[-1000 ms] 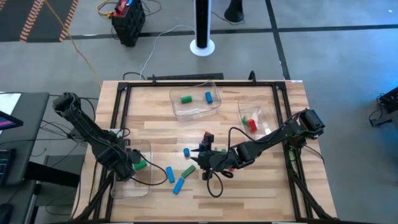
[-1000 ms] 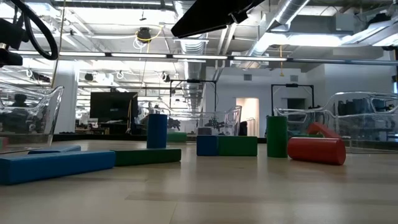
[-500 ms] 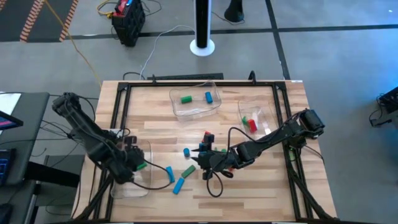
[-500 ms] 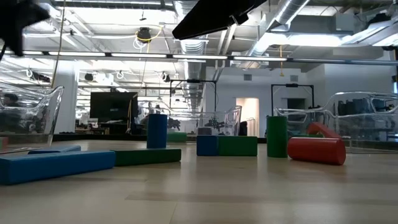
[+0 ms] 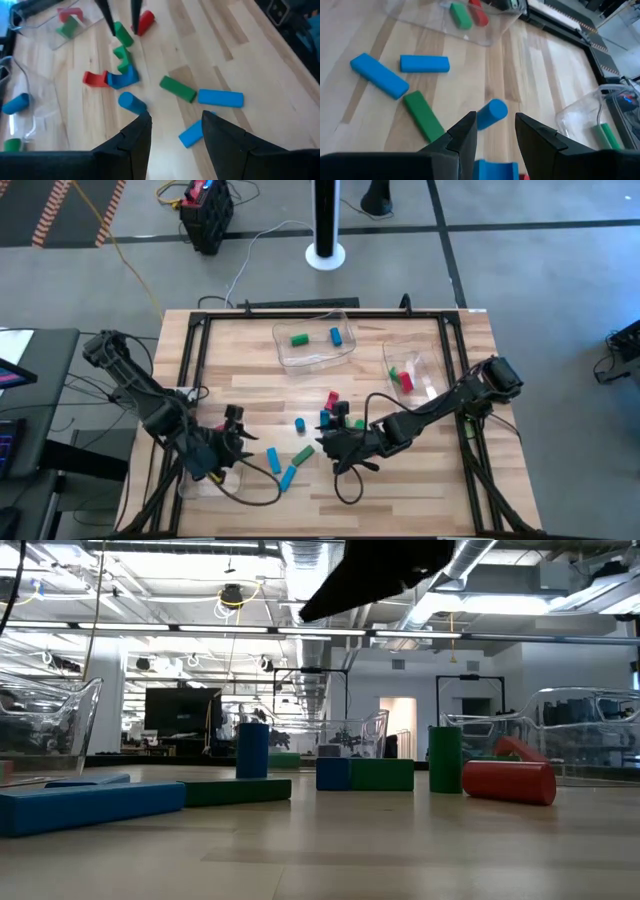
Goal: Sort blocks by size
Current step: Put the blue cylinder block into the top transparent bin
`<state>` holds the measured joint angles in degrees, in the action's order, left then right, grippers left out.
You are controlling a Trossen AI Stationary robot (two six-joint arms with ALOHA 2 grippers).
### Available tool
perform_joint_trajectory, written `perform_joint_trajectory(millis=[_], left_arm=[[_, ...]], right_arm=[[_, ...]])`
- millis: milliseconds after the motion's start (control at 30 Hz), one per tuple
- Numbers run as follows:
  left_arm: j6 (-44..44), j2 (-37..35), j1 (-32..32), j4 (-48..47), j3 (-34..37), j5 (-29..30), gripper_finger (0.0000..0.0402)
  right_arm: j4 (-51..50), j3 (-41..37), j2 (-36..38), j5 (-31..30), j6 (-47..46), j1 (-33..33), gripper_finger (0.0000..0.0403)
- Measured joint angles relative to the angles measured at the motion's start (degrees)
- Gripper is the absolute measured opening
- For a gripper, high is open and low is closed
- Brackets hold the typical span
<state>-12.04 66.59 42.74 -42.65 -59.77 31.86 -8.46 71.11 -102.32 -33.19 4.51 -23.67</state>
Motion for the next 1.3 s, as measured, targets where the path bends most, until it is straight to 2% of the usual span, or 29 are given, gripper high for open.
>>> perform_joint_trajectory(millis=[200,467,667,867,1100,1300], left_arm=[[2.49,0.04,-3.67,0.66,0.04,0.0,0.0167],[4.43,0.04,-7.63,1.28,0.34,0.0,0.0167],[9.04,0.11,-10.46,10.59,5.93,-2.68,0.0167],[11.61,0.11,-13.49,18.78,11.14,-4.77,0.0167],[13.82,0.15,-16.76,26.13,14.49,-8.27,0.0167],[13.96,0.13,-19.3,29.68,17.43,-11.27,0.0167]], right_arm=[[-4.45,0.0,0.01,-0.51,-2.73,-0.39,0.0166],[-14.26,0.0,3.8,-6.41,-6.91,-1.52,0.0166],[-21.64,0.0,9.95,-9.08,-10.83,-2.67,0.0166],[-29.3,-0.1,13.74,-9.01,-16.28,-3.49,0.0166],[-30.54,-2.38,14.98,-8.81,-20.14,-4.16,0.0166],[-27.68,-4.25,14.95,-8.67,-21.19,-4.54,0.0166]])
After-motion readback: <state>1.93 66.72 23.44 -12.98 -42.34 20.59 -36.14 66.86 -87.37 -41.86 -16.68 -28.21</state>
